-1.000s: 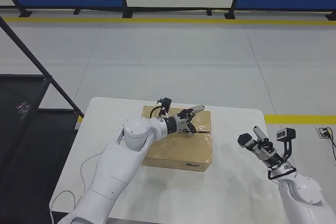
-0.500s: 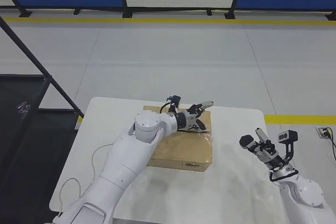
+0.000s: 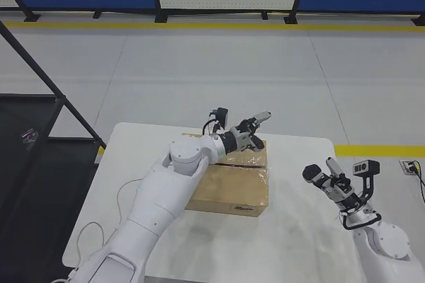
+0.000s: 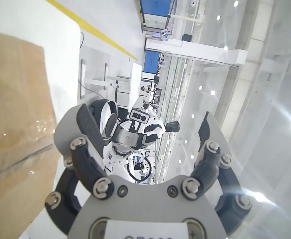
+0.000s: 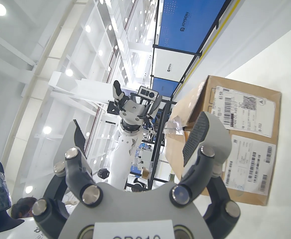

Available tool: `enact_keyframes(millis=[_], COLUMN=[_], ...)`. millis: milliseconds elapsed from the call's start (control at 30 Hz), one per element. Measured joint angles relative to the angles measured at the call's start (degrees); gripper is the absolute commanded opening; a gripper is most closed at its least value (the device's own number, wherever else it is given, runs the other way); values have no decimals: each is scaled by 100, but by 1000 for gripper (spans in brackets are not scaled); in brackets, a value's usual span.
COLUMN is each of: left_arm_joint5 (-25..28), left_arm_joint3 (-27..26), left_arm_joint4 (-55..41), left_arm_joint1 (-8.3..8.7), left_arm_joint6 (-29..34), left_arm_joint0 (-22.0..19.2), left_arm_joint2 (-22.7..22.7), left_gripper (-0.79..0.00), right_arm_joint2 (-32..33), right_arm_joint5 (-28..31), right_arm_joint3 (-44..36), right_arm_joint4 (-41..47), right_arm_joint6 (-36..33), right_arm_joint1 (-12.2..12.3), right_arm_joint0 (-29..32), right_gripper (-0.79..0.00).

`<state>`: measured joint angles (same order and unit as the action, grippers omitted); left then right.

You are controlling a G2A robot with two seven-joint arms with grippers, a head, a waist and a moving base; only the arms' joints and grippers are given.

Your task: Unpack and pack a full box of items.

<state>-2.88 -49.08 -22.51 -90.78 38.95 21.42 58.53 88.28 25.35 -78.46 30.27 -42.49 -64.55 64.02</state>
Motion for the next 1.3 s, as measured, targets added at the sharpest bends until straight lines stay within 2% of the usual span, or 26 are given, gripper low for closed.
enact_keyframes(millis=[133,233,367,467,633,800,833,867,900,933,1000,1033,1067,1100,1300], left_arm_joint5=[4,-258,-587,-707,-632,-72,21,102,136,164,255,306,369,408,581], left_arm_joint3=[-1014,-2333,-3821,-4483,-4676,-4761,-4757,-4725,-4689,-4656,-4613,-4603,-4581,-4559,-4465], left_arm_joint4=[308,623,820,701,505,560,577,573,520,440,296,245,169,96,-219], left_arm_joint1=[309,596,823,909,977,994,995,999,1001,1004,1012,1015,1021,1025,1053], left_arm_joint6=[-39,-91,-225,-296,-344,-970,-1112,-1258,-1315,-1340,-1401,-1438,-1476,-1485,-1425], left_arm_joint0=[546,1377,2473,3155,3761,4198,4270,4344,4385,4422,4521,4565,4612,4640,4823], left_arm_joint2=[759,1635,2635,3197,3607,3797,3828,3867,3894,3922,3996,4029,4082,4120,4221], left_gripper=[0,0,0,0,0,0,0,0,0,0,0,0,0,0,0], right_arm_joint2=[-291,-696,-1240,-1693,-2344,-3010,-3111,-3237,-3329,-3420,-3639,-3733,-3855,-3946,-4600], right_arm_joint5=[-423,-878,-1434,-1751,-2200,-2590,-2631,-2686,-2728,-2772,-2904,-2975,-3086,-3174,-3784], right_arm_joint3=[-331,-573,-567,-415,4,469,517,562,584,597,604,605,609,616,891], right_arm_joint4=[-365,-837,-1229,-1426,-1559,-1559,-1552,-1531,-1512,-1502,-1531,-1561,-1589,-1604,-1675], right_arm_joint6=[-113,-181,-238,-110,268,419,457,513,551,589,652,687,742,788,1211], right_arm_joint1=[-10,-38,-100,-184,-355,-569,-607,-659,-698,-736,-823,-861,-912,-953,-1294], right_arm_joint0=[-297,-607,-1051,-1417,-2026,-2625,-2707,-2809,-2882,-2951,-3107,-3174,-3261,-3328,-3822], right_gripper=[0,0,0,0,0,0,-80,-274,-419,-505,-594,-690,-742,-785,-785])
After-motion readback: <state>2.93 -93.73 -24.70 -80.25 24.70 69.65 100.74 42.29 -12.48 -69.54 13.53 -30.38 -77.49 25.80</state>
